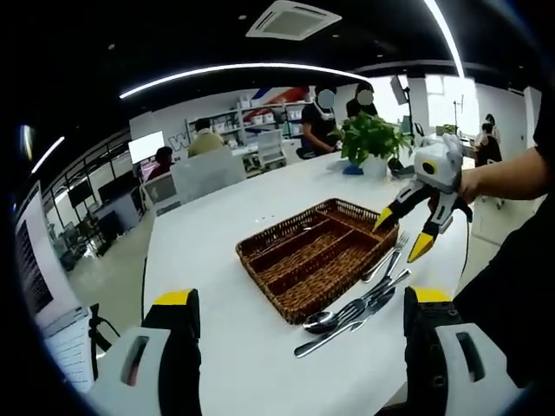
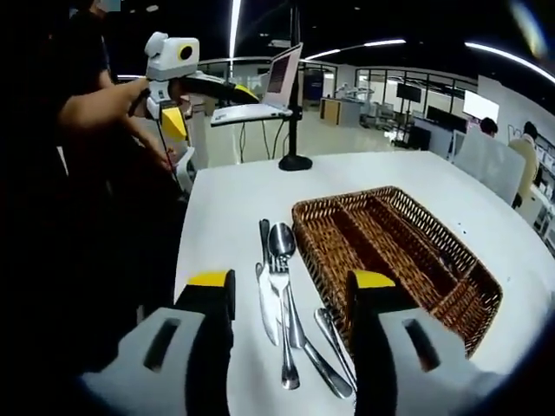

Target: Arrange the knives, forks, and spoons in their matching storage slots by inserting each utensil handle-first until every utensil is classified and aligned in the correct compartment

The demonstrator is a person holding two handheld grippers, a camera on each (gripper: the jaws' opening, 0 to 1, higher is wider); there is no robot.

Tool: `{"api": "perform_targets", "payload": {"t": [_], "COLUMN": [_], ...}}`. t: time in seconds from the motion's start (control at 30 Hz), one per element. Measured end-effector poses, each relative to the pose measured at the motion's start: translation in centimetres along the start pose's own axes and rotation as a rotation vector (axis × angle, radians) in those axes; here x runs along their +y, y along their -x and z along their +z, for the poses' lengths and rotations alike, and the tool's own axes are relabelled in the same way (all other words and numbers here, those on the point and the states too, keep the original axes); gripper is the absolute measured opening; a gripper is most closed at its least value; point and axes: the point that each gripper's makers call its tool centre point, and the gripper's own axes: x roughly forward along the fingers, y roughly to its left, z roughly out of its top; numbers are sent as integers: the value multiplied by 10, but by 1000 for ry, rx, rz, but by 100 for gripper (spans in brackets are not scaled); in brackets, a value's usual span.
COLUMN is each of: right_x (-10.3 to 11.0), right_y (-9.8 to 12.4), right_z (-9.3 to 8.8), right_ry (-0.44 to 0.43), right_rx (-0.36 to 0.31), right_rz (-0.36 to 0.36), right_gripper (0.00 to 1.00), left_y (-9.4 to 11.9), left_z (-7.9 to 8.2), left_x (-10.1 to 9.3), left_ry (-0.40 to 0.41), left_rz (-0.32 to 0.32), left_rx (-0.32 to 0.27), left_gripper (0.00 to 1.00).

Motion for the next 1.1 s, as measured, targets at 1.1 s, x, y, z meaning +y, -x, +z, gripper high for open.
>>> {"api": "perform_targets", "payload": {"t": [1.1], "right_x": [21], "right_y": [-76], "right_z": [-71], "right_ry": [-8], "right_rx": [144], "right_rz": [115], "right_gripper": [12], "left_y": [4], "left_z": [-6], "left_x": [-1], "left_ry": [23], "left_rz": [13], "left_rx": [6], "left_gripper": [99]}}
